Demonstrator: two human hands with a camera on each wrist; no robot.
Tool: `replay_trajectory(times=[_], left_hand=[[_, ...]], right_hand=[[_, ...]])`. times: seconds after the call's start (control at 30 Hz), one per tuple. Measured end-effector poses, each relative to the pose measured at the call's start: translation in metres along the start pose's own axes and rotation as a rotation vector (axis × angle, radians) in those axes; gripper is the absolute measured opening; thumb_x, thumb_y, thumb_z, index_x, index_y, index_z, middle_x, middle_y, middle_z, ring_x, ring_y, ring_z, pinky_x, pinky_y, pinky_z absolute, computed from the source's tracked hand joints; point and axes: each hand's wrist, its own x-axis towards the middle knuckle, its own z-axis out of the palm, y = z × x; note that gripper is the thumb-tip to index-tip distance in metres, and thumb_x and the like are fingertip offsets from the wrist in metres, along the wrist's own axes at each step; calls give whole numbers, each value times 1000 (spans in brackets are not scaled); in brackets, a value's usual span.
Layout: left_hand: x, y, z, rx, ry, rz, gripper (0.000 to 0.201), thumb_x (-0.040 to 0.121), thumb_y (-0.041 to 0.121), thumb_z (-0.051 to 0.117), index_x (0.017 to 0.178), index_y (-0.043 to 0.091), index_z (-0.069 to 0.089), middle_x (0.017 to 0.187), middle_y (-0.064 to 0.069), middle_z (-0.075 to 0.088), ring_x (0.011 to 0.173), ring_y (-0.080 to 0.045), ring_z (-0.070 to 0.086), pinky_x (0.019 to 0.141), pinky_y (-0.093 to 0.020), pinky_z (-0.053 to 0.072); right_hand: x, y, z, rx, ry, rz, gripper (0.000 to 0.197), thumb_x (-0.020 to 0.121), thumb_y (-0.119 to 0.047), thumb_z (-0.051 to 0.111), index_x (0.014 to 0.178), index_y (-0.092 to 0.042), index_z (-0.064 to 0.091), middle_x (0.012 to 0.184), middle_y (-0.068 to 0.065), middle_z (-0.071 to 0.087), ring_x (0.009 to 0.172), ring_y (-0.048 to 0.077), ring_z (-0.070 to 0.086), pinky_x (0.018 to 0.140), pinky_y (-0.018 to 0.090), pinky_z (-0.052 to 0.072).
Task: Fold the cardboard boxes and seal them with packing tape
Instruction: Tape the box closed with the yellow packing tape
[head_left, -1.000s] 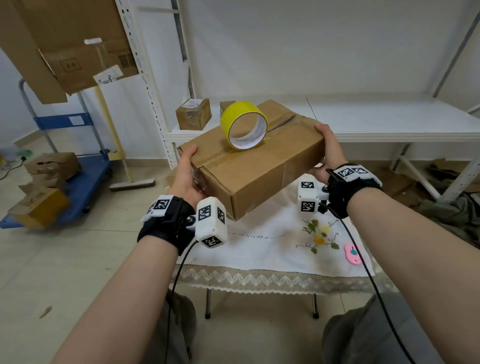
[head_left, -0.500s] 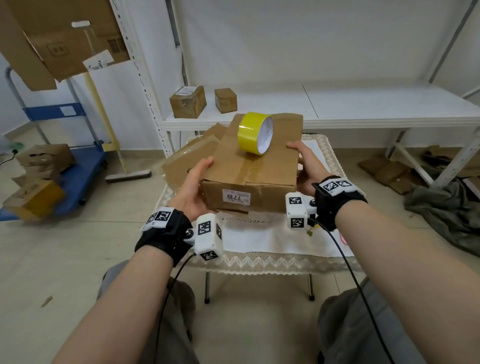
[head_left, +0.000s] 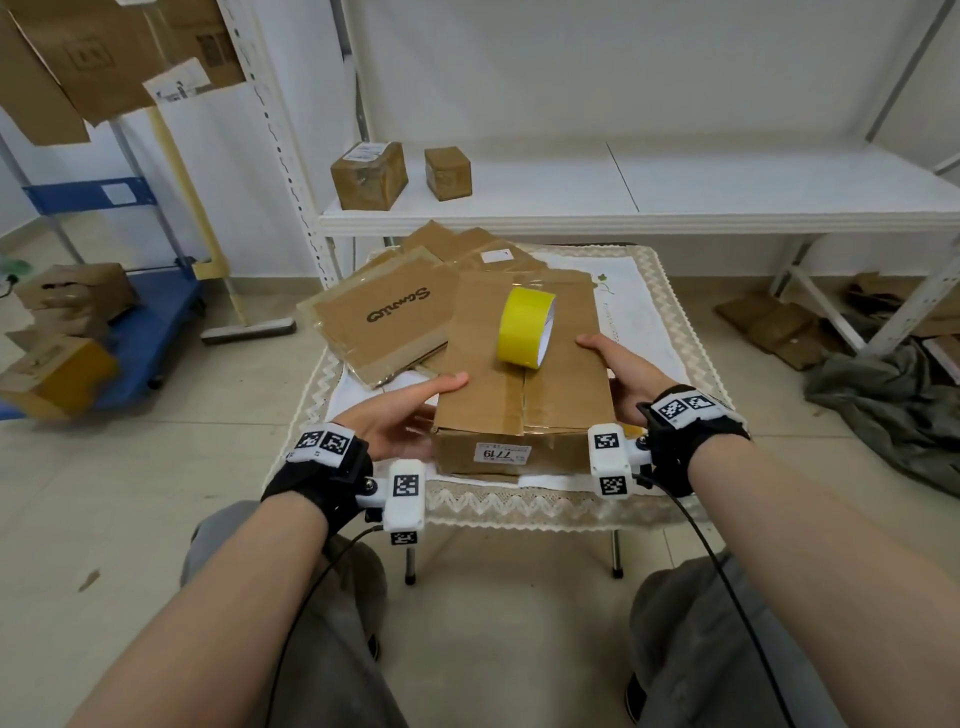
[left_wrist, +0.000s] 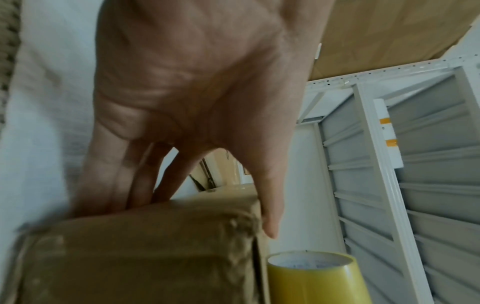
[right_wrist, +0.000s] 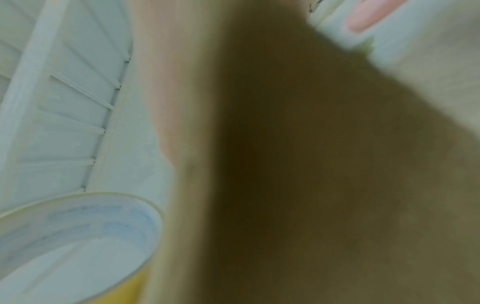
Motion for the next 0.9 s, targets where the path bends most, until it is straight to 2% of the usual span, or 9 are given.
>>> replay_trajectory(times=[0.13,0.27,0.33,0.4,0.47,0.53,0.63,0.73,0.9], left_hand=[[-1,17,0,311,-14,41,76,70,62,74,127,13,59,123,-12,64,105,-27,66,93,-39,56],[8,36,5,563,136,401,105,71,36,87,155,22,26,155,-2,33,142,-24,35,113,-41,34],[16,44,6,704,143,550,129,65,36,90,160,25,3,167,6,-2,153,-18,5,122,-43,12],[26,52,5,848,100,615,137,64,36,91,159,27,-7,166,8,-14,153,-15,-10,124,-43,-3],[33,59,6,908,34,610,139,64,35,92,159,28,-8,168,2,-4,154,-20,-3,125,-47,2],[39,64,9,883,-36,608,148,59,37,95,157,31,-16,167,-4,11,153,-23,14,125,-43,14],[43,68,15,838,-129,610,151,61,25,96,155,27,-22,165,0,22,149,-15,25,121,-25,19],[43,73,18,853,-207,642,131,63,20,95,159,21,6,148,9,45,136,-9,41,107,-7,29],[45,72,21,967,-182,614,116,51,51,96,145,39,29,139,11,54,128,-15,51,113,-39,39]], right_hand=[[4,-6,1,-131,142,-75,40,93,-28,71,122,-5,58,120,15,65,85,21,64,82,37,56],[17,-15,7,-307,344,-305,51,69,-33,74,116,-30,57,129,12,56,105,26,63,87,40,56],[8,-24,19,-272,389,-454,24,76,-36,66,95,-26,57,112,8,61,94,24,62,76,35,53],[-9,-32,34,-266,279,-475,35,89,-49,56,88,-15,63,88,6,66,77,21,63,66,31,51],[-19,-34,43,-327,122,-452,64,88,-70,48,85,-10,68,76,7,69,67,18,65,64,28,51],[-22,-31,49,-451,39,-451,64,82,-75,55,88,-13,70,77,2,70,70,16,66,69,29,51],[-19,-16,51,-567,-109,-462,33,85,-41,77,108,-16,74,99,-1,76,95,18,69,82,33,51],[-22,-8,51,-483,-180,-453,29,90,-20,73,116,-8,74,114,10,75,112,23,67,92,33,52],[-40,-6,49,-366,-220,-457,29,96,-10,64,122,2,68,113,13,73,87,5,72,66,8,49]])
